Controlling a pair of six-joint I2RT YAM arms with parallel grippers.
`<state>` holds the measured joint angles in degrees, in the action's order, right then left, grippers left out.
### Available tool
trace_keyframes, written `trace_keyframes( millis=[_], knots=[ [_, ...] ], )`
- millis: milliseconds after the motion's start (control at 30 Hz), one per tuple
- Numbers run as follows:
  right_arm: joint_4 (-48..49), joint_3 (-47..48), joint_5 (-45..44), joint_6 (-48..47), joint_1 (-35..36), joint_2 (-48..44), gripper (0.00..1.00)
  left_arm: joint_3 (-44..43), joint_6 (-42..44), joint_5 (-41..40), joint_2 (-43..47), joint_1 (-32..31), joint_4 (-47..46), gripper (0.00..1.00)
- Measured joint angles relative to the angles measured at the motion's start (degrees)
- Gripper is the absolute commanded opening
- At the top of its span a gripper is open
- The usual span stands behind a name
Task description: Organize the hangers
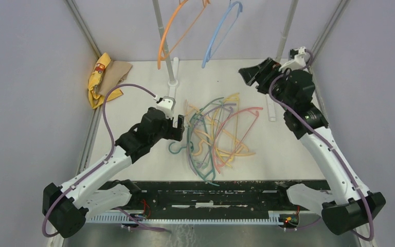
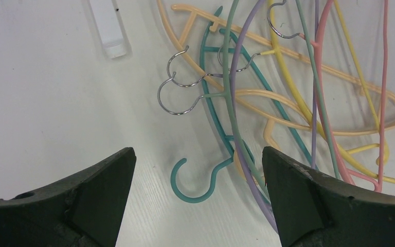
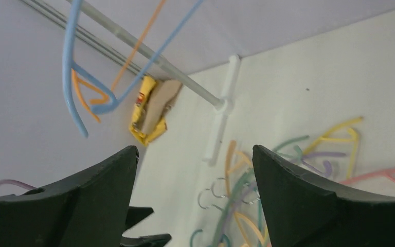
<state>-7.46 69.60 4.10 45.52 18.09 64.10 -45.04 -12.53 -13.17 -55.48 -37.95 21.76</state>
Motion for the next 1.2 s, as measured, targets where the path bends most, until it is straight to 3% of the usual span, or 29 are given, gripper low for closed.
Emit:
trace_keyframes(
  millis=[200,400,633,833,1000,1200],
  knots=[
    [-8.98,-10.19,-4.74,-6.14,8.5,-1.49,0.78,1.66,-1.97,0.35,-3.06,0.0,-2.84,0.99],
    [-14.21,-18.23,-4.24,-6.29,16.68,6.36,0.71,3.96,-4.79,1.62,-5.35,0.0,-4.63,0.99],
    [-11.98,-18.08,-3.85,-5.07,19.02,14.86,0.57,5.97,-6.51,1.81,-5.68,0.0,-5.64,1.0],
    [-12.61,-11.87,-5.38,-6.05,24.79,21.29,0.58,6.91,-8.41,1.2,-5.64,0.46,-5.2,0.99],
    [-11.82,-4.59,-5.75,-6.86,32.72,26.1,0.58,6.95,-10.12,1.33,-5.2,5.51,-3.85,0.99],
    [-11.21,-3.08,-5.09,-6.58,36.41,31.76,0.57,8.39,-12.11,1.79,-0.07,11.74,-3.04,0.99]
  ],
)
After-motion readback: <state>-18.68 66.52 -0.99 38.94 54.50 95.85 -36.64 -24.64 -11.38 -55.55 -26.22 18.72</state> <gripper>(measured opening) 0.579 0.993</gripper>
